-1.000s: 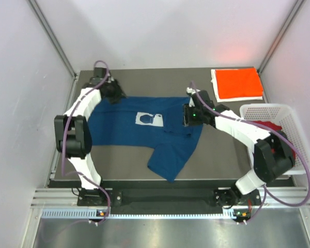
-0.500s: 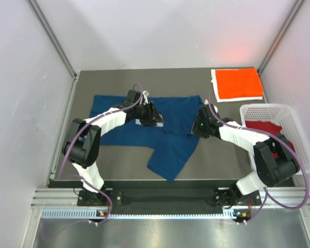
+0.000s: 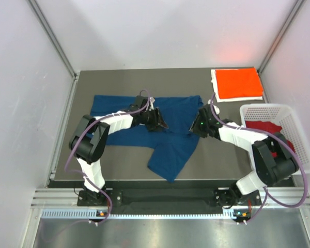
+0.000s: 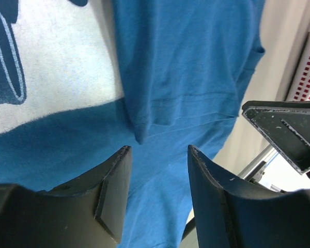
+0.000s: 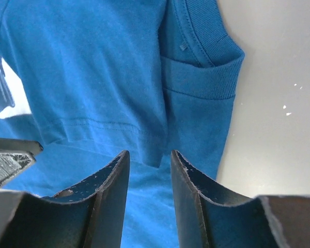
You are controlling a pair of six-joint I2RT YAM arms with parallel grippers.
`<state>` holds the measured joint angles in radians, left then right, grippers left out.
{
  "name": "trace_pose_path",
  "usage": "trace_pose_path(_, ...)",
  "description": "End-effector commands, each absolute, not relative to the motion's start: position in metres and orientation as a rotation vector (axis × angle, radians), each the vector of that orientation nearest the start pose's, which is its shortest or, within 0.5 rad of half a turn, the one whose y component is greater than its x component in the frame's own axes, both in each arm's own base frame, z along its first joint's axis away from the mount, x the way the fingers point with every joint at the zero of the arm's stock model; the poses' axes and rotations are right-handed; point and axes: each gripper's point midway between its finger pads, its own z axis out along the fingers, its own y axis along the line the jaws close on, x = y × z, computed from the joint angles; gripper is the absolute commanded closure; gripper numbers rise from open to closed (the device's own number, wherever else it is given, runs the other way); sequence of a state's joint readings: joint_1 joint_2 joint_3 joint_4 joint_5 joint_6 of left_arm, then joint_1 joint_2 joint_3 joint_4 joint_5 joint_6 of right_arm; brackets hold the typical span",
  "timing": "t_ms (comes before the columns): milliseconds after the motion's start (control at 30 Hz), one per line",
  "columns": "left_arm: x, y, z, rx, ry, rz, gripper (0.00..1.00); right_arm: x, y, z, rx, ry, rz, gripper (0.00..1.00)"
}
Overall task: Fold and stack the t-shirts
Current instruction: Fold the tshirt
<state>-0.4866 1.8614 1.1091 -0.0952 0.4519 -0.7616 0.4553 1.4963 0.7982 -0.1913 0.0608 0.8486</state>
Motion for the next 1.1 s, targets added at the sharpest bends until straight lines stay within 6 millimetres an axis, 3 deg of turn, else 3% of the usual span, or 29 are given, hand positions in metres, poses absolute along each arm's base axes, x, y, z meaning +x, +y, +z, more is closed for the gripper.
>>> trace_pose_path(0, 0.348, -0.300, 0.056, -0.130, 2.574, -1.065, 0.48, 0.325, 0.176, 0.049, 0.579, 2.433, 0.479, 0.62)
trace_pose_path(333, 0.350, -0.302, 0.044, -0.158, 2.589, -1.064, 0.48, 0.327, 0.177, 0.041, 0.597, 2.440, 0.477, 0.62)
trace_pose_path(433, 0.350, -0.302, 0.041, -0.166, 2.597, -1.067, 0.49, 0.329, 0.178, 0.039, 0.595, 2.440, 0.484, 0.66)
trace_pose_path(500, 0.348, -0.303, 0.040, -0.171, 2.605, -1.074, 0.50, 0.329, 0.179, 0.040, 0.589, 2.439, 0.491, 0.73)
trace_pose_path(600, 0.353, -0.307, 0.044, -0.165, 2.580, -1.101, 0.57, 0.328, 0.179, 0.040, 0.576, 2.440, 0.490, 0.87)
trace_pose_path(667, 0.354, -0.309, 0.045, -0.171, 2.582, -1.115, 0.73, 0.329, 0.178, 0.042, 0.564, 2.435, 0.482, 0.99)
trace_pose_path(767, 0.354, -0.312, 0.049, -0.171, 2.582, -1.137, 0.98, 0.328, 0.177, 0.044, 0.549, 2.435, 0.478, 1.00)
trace_pose_path(1067, 0.353, -0.297, 0.053, -0.220, 2.648, -0.988, 1.00, 0.324, 0.176, 0.066, 0.524, 2.412, 0.497, 1.00)
